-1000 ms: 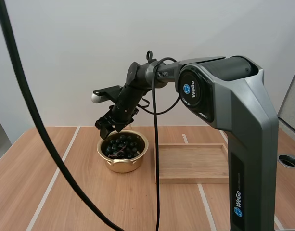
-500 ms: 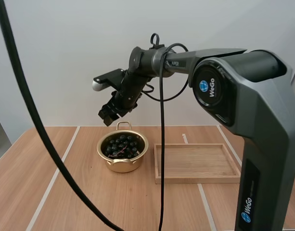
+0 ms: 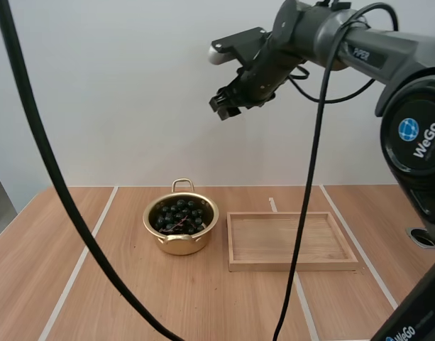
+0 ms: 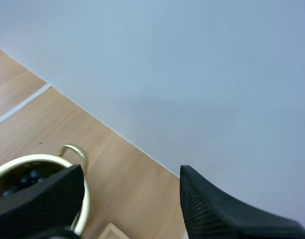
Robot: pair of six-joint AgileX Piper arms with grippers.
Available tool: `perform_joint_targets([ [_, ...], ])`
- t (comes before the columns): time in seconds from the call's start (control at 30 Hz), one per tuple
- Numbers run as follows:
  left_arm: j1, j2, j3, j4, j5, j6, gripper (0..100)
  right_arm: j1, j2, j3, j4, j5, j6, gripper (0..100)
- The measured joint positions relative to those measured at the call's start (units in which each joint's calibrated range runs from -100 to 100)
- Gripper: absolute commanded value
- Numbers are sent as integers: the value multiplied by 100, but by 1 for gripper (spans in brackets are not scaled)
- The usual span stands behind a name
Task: Open the pot, put the grape inside, and close it
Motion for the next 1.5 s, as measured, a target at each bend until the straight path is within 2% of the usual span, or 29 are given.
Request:
perform_joint_targets([
  [0.3, 0, 80, 0, 0, 0, -9, 0, -939, -703, 0, -11, 0, 361, 91],
  [0.43, 0, 193, 175, 0, 0, -41, 0, -1187, -992, 0, -11, 0, 514, 90],
  [0.5, 0, 251, 367, 0, 0, -73, 0, -1245, -1138, 0, 32, 0, 591, 85],
  [0.57, 0, 280, 596, 0, 0, -82, 0, -1264, -1258, 0, 78, 0, 629, 65],
  [0.67, 0, 294, 1049, 0, 0, -105, 0, -1279, -1439, 0, 173, 0, 661, 14],
  [0.7, 0, 294, 1196, 0, 0, -114, 0, -1279, -1469, 0, 216, 0, 671, 0],
  [1.1, 0, 317, 3180, 0, 0, -147, 0, -1279, -1720, 0, 352, 152, 794, 0],
  [1.33, 0, 331, 4660, -459, -12, -187, 0, -1279, -1757, 0, 352, 206, 834, 0],
  [1.5, 0, 358, 5760, -545, -833, -187, 0, -1279, -1877, 0, 352, 206, 834, 0],
])
